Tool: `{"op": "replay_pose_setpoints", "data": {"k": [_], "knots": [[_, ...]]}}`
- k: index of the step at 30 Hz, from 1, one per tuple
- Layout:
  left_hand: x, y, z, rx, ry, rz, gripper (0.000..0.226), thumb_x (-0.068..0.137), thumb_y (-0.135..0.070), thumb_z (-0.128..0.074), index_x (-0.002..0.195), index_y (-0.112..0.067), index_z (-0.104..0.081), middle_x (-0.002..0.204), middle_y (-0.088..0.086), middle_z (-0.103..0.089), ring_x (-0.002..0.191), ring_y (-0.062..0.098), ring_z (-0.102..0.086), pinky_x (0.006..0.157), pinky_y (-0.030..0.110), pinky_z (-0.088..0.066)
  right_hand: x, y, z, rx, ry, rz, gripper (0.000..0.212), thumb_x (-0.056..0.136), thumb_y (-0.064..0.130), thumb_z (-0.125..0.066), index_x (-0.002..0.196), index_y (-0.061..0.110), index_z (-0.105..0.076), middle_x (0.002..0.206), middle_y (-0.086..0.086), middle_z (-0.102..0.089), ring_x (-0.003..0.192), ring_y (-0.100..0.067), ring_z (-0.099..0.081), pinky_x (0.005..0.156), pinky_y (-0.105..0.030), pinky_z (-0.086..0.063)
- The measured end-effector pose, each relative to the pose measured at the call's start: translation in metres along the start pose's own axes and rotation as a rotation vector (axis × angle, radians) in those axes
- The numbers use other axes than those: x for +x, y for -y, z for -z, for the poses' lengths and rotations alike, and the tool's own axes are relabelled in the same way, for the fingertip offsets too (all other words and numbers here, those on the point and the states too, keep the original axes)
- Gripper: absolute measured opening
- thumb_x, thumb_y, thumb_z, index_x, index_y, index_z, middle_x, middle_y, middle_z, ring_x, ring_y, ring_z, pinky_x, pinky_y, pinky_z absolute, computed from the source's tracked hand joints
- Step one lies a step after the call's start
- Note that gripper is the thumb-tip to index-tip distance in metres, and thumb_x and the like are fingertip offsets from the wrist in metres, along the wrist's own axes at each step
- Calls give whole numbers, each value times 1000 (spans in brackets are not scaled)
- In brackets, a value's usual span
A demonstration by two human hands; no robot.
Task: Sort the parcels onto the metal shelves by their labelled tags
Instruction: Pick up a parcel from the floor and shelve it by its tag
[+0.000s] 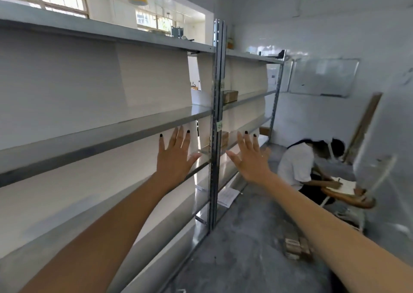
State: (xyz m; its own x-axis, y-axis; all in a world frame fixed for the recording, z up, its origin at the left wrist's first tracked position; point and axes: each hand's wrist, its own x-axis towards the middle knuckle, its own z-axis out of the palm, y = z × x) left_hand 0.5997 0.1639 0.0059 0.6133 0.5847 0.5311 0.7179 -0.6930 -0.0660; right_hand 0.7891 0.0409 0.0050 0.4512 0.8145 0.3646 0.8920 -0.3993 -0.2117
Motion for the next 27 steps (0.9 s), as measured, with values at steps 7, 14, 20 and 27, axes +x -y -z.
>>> {"op": "replay_pose_setpoints", "data": {"k": [7, 14, 20, 27], "knots": [[30, -35, -27, -77, 11, -94, 76, 90, -64, -17, 150, -20, -6, 160, 4, 3, 147, 20, 5, 116, 53, 2, -5, -28, 9, -4, -6, -118, 72, 92, 60, -21, 149, 27, 7, 159, -2, 8, 146, -28, 11, 111, -64, 2], [43, -58, -43, -168, 27, -200, 74, 92, -61, -20, 150, -18, -3, 159, 4, 4, 147, 20, 4, 116, 51, 2, -5, -45, 0, -63, -7, -230, 71, 92, 61, -20, 149, 28, 6, 160, -1, 5, 146, -28, 9, 111, -64, 2], [49, -86, -62, -233, 67, -288, 74, 91, -61, -19, 150, -17, -8, 160, 5, 1, 147, 20, 2, 117, 53, -1, -27, -64, 10, -85, -26, -330, 71, 94, 58, -22, 150, 24, 4, 160, -4, 3, 146, -30, 9, 111, -63, 2], [43, -137, -80, -304, 117, -401, 75, 91, -61, -17, 150, -16, -8, 160, 6, 0, 147, 19, 2, 116, 54, -2, -58, -103, 8, -121, 1, -472, 71, 93, 60, -21, 150, 27, 5, 160, -2, 4, 146, -30, 7, 112, -64, 1]]}}
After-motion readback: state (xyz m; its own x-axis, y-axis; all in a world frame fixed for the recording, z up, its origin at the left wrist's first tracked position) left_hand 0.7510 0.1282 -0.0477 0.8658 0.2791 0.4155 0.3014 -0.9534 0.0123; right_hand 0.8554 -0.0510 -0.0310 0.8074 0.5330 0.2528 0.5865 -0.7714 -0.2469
